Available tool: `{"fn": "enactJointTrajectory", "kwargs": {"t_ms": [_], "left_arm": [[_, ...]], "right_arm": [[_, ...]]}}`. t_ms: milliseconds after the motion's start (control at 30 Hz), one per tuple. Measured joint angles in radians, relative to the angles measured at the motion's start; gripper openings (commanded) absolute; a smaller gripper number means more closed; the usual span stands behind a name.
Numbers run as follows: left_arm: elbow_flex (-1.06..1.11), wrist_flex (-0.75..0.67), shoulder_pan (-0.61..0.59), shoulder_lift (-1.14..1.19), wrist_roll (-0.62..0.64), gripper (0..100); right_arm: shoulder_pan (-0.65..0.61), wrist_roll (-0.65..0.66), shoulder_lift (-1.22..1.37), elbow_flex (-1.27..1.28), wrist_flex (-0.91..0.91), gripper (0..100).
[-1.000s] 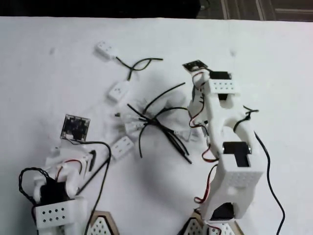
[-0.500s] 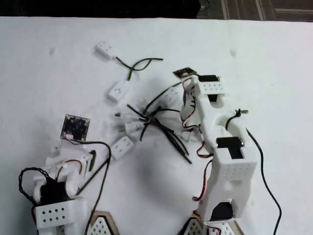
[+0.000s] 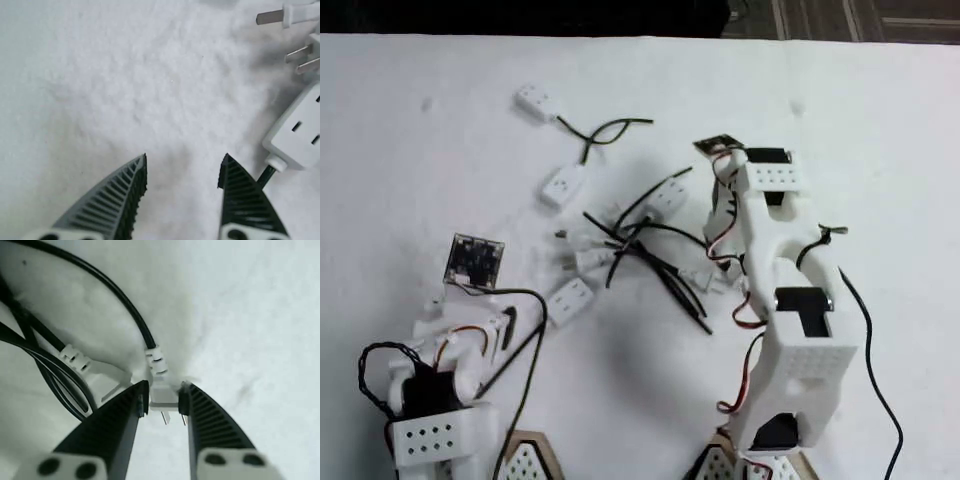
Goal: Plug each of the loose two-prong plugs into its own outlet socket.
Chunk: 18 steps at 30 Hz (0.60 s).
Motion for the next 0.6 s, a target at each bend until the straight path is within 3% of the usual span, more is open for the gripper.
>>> {"fn": "enactJointTrajectory", "kwargs": {"t_ms": [300, 433, 600], "left_arm": [[0.0, 0.0, 0.0, 0.0, 0.0, 23], [0.0, 0.0, 0.0, 0.0, 0.0, 23], [0.0, 0.0, 0.0, 0.0, 0.0, 23]], "right_arm": [[0.014, 0.0, 0.077, -0.014, 0.0, 10.3], [0.015, 0.0, 0.086, -0.017, 0.0, 0.9], [0.025, 0.002, 0.087, -0.018, 0.0, 1.7]]}}
